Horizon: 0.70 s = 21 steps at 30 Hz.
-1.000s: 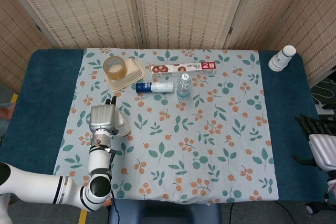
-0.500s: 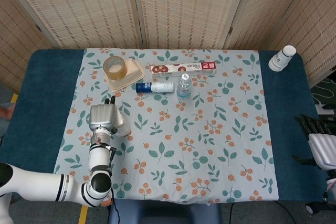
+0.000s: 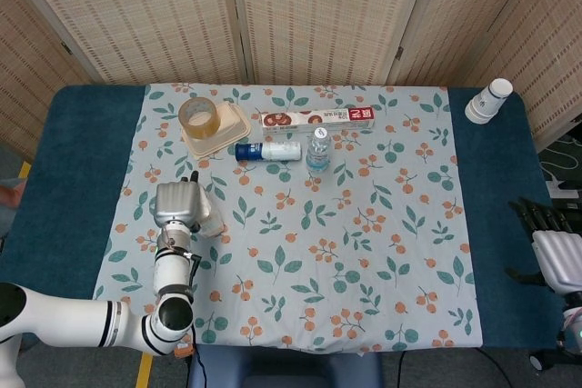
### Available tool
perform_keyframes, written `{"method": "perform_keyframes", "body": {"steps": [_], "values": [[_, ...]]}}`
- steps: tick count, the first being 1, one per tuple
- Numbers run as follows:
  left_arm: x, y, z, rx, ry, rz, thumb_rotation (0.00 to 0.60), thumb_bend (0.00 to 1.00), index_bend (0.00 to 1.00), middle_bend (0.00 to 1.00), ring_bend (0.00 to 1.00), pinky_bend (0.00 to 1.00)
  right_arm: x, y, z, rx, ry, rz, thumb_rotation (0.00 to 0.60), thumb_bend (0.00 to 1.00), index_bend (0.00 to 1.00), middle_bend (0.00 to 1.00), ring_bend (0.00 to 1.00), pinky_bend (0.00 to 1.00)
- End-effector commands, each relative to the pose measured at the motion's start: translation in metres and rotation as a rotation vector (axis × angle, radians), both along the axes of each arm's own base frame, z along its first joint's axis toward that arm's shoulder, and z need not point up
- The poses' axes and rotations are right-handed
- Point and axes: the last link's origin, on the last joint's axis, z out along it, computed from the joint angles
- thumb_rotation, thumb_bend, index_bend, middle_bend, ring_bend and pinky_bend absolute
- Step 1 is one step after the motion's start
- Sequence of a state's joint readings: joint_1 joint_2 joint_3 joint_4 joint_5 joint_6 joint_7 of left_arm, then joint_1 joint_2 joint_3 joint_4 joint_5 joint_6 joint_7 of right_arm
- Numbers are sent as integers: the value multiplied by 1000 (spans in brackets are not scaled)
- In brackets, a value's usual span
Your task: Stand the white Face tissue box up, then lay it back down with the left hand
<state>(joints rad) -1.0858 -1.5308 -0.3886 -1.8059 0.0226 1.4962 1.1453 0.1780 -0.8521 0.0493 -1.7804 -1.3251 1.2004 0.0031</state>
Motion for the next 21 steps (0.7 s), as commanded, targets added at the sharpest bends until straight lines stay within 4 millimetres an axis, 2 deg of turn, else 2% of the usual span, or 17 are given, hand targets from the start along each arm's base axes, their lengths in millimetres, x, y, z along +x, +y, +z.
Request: {"method": "perform_keyframes", "body": {"steps": [1, 7, 13, 17, 21], "values": [[-3, 0, -1, -3, 11, 3, 600, 188, 236, 345, 974, 1000, 0, 0, 0, 0, 0, 0, 600, 116, 30, 0, 0, 0], [-3, 1, 2, 20, 9, -22, 600, 237, 412, 526, 1000, 1000, 0, 0, 0, -1, 0, 1, 600, 116, 30, 0, 0, 0], [10, -5, 16, 58, -41, -89, 600, 269, 490, 610, 1000, 1000, 0, 0, 0, -1, 1, 0, 600, 116, 30, 0, 0, 0], [18, -13, 30, 116, -204, -138, 600, 270, 503, 624, 1000, 1000, 0, 0, -1, 2, 3, 0, 600, 116, 30, 0, 0, 0], [11, -19, 39, 213, -452, -203, 600, 260, 507, 629, 1000, 1000, 0, -1, -3, 8, 6, -3, 600, 116, 30, 0, 0, 0]]}}
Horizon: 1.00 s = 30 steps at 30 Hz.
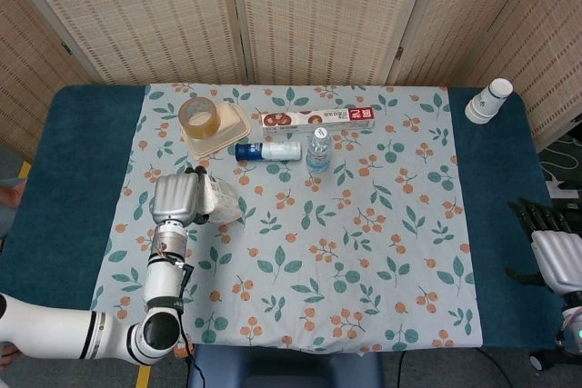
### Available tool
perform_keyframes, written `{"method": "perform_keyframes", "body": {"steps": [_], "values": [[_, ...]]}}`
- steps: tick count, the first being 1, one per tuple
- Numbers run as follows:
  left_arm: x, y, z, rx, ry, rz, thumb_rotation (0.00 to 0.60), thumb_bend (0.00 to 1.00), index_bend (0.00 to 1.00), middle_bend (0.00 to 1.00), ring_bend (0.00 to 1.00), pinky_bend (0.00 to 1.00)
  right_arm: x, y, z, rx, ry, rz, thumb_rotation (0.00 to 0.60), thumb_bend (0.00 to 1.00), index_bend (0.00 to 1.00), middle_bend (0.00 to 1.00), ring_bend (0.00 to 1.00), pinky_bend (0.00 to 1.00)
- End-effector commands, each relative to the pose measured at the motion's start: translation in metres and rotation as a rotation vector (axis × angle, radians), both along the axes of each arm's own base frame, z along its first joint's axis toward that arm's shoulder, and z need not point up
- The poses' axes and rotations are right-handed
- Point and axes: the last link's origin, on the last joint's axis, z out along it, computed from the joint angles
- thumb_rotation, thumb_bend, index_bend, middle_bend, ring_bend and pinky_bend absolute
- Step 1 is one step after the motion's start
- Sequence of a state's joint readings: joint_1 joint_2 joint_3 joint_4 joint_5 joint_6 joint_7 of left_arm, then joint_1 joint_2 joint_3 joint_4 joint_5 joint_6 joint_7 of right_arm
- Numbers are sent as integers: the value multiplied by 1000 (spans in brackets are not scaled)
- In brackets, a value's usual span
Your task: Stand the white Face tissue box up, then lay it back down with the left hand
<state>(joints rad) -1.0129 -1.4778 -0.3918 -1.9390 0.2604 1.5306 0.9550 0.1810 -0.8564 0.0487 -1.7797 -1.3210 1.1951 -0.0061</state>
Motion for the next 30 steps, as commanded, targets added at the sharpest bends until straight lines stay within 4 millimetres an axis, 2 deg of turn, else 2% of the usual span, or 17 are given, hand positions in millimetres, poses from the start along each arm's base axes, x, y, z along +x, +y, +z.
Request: {"method": "perform_keyframes", "body": {"steps": [1, 3, 9, 18, 24, 30], "values": [[-9, -9, 13, 101, -303, -89, 600, 255, 510, 632, 1000, 1000, 0, 0, -1, 4, 2, -1, 600, 116, 30, 0, 0, 0], [-21, -11, 11, 138, -441, -120, 600, 246, 523, 647, 1000, 1000, 1, 0, -2, 7, 3, 0, 600, 116, 30, 0, 0, 0], [-61, -16, -5, 193, -639, -169, 600, 227, 531, 659, 1000, 1000, 1, 0, -5, 12, 10, 2, 600, 116, 30, 0, 0, 0], [-94, -33, -31, 251, -896, -225, 600, 207, 485, 617, 1000, 1000, 1, -1, -7, 23, 17, -4, 600, 116, 30, 0, 0, 0], [-115, -44, -58, 253, -916, -240, 600, 200, 466, 600, 1000, 1000, 1, -1, -10, 37, 16, -7, 600, 116, 30, 0, 0, 0], [-125, -49, -82, 243, -928, -224, 600, 199, 443, 575, 1000, 1000, 1, -1, -10, 38, 18, -6, 600, 116, 30, 0, 0, 0]]}}
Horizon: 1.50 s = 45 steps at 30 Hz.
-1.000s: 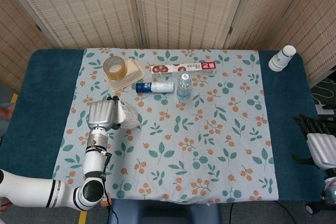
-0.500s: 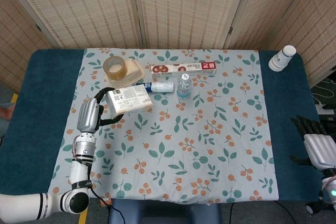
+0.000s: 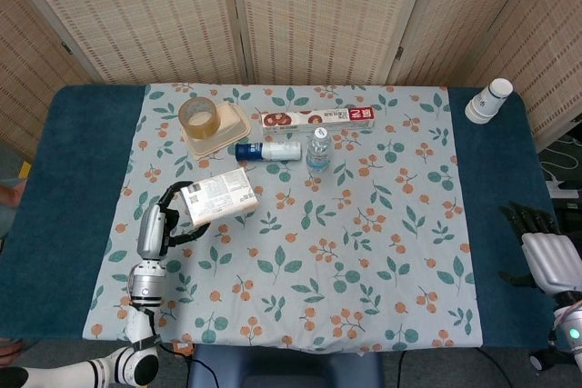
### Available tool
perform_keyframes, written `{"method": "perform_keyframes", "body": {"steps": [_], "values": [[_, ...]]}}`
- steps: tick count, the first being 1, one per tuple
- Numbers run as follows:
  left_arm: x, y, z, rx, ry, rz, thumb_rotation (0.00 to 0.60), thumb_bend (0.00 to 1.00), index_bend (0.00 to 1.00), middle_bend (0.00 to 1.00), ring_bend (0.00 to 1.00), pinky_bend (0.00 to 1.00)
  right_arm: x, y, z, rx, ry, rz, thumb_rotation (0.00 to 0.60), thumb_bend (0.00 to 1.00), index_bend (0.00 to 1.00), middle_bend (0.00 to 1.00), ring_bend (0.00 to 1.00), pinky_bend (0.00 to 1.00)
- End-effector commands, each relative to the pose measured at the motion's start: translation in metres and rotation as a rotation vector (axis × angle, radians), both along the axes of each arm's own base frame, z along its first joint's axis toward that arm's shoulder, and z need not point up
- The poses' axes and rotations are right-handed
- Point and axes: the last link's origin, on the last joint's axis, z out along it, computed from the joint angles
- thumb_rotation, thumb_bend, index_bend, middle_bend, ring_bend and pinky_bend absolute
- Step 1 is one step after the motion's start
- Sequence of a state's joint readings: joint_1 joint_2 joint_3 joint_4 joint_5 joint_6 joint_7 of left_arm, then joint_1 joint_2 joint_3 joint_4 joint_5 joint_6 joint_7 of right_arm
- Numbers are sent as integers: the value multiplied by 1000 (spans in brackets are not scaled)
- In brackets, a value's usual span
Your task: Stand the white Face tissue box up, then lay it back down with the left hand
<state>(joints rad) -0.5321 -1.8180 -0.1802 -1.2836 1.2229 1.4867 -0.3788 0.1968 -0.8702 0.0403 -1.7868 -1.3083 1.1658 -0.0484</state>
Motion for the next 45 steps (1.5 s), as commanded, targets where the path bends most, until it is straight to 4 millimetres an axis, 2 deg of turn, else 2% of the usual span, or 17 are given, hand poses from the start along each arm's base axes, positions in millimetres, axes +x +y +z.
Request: {"method": "perform_keyframes", "body": {"steps": [1, 18, 45], "values": [[-4, -7, -18, -18, -19, -2, 600, 199, 442, 573, 1000, 1000, 0, 0, 0, 0, 0, -1, 600, 116, 30, 0, 0, 0], [-9, -5, -66, -75, -49, 10, 600, 184, 420, 539, 1000, 1000, 0, 0, 2, -6, -4, -1, 600, 116, 30, 0, 0, 0], [-27, -6, -93, -132, -23, 44, 600, 185, 421, 537, 1000, 1000, -2, -2, 1, -2, -3, -7, 600, 116, 30, 0, 0, 0]]}}
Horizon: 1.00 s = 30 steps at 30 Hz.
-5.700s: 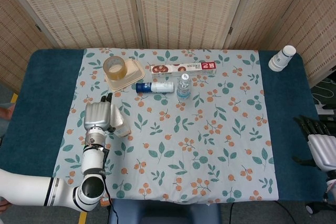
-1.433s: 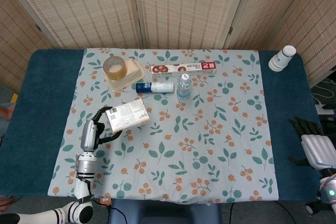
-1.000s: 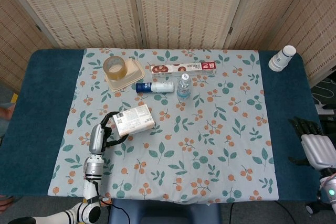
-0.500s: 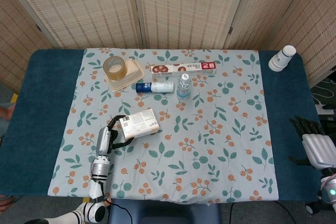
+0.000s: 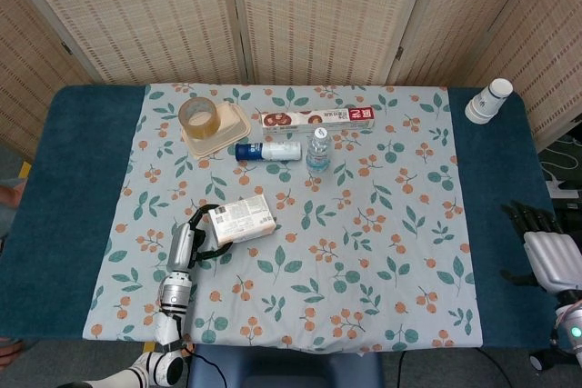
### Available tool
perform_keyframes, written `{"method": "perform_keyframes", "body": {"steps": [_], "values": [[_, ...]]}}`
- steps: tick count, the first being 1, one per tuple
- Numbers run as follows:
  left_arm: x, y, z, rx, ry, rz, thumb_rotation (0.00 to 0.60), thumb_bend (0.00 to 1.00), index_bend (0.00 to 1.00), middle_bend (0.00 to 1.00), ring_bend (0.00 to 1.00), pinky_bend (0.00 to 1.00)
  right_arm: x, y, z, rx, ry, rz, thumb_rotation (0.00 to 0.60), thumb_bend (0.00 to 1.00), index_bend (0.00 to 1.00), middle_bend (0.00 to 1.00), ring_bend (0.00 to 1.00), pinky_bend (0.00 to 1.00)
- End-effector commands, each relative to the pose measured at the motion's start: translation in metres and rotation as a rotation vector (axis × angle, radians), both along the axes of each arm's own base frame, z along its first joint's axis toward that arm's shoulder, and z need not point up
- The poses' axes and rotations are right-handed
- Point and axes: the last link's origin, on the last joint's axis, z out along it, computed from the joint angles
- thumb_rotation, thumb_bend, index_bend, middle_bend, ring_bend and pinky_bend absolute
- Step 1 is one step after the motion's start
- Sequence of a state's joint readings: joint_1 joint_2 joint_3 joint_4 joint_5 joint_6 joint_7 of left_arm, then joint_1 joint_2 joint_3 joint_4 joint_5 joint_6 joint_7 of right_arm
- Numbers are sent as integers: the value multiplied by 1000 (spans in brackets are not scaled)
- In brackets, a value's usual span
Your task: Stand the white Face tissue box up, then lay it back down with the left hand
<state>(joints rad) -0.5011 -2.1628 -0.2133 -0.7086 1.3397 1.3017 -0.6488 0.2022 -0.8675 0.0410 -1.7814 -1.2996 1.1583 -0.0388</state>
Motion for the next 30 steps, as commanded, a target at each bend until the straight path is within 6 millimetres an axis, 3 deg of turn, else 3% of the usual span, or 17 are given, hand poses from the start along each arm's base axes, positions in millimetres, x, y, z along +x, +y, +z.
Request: {"method": "perform_keyframes", "body": {"steps": [1, 9, 13, 17, 19, 24, 30], "values": [[-2, 0, -2, -3, 0, 6, 600, 184, 421, 537, 1000, 1000, 0, 0, 0, -1, 0, 0, 600, 116, 30, 0, 0, 0], [-7, 1, -6, -33, 17, 28, 600, 183, 415, 532, 1000, 1000, 0, 0, 0, 1, 3, -3, 600, 116, 30, 0, 0, 0], [-10, 1, -6, -59, 31, -3, 600, 173, 334, 503, 1000, 1000, -1, 0, 1, -5, 0, -4, 600, 116, 30, 0, 0, 0], [-8, 2, -2, -71, 19, -41, 600, 134, 121, 381, 1000, 1000, -1, -1, 1, -5, 0, -7, 600, 116, 30, 0, 0, 0], [-6, 5, 2, -76, 2, -61, 600, 106, 16, 273, 1000, 1000, -1, -1, 1, -6, -2, -6, 600, 116, 30, 0, 0, 0], [-3, 10, 14, -94, 12, -86, 600, 76, 0, 133, 959, 1000, -1, -1, 2, -7, -4, -3, 600, 116, 30, 0, 0, 0], [-2, 9, 27, -115, 50, -106, 600, 74, 0, 71, 915, 980, 0, -1, 2, -10, -4, 4, 600, 116, 30, 0, 0, 0]]}}
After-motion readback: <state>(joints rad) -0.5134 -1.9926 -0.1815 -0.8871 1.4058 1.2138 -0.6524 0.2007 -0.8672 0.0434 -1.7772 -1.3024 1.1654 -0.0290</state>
